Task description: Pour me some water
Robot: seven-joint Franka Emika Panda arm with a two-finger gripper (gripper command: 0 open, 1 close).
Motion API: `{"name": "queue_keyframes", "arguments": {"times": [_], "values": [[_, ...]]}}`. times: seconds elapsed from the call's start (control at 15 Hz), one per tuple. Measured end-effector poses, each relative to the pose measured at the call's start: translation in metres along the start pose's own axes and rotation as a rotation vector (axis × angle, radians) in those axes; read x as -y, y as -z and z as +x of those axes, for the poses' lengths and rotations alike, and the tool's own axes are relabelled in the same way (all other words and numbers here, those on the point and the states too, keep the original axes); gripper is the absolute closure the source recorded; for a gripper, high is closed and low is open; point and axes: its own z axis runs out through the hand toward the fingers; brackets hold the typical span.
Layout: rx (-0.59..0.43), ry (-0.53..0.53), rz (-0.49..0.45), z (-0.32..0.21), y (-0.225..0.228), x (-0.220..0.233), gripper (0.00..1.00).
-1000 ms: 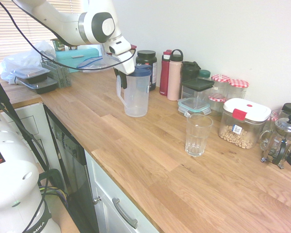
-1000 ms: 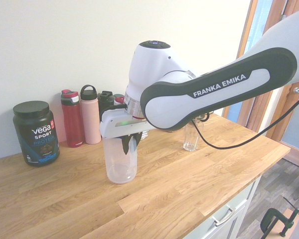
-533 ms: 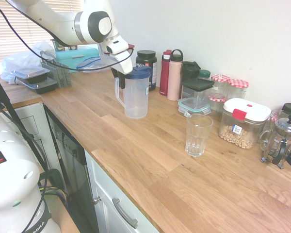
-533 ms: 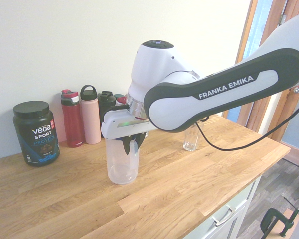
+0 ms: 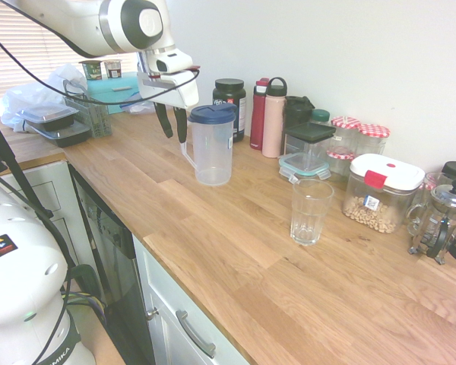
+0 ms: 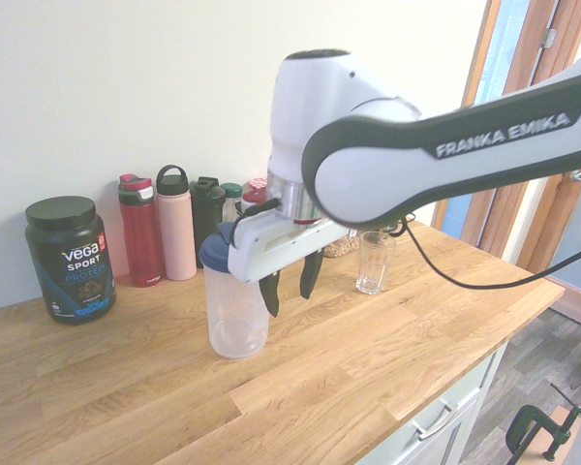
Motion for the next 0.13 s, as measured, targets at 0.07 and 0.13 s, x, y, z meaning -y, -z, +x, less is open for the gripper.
{"name": "queue_keyframes", "arguments": {"times": [0.07, 0.13], "values": [[0.023, 0.047, -0.021, 0.004, 0.012, -0.018, 0.00], [0.038, 0.066, -0.043, 0.011, 0.022, -0.038, 0.00]]}}
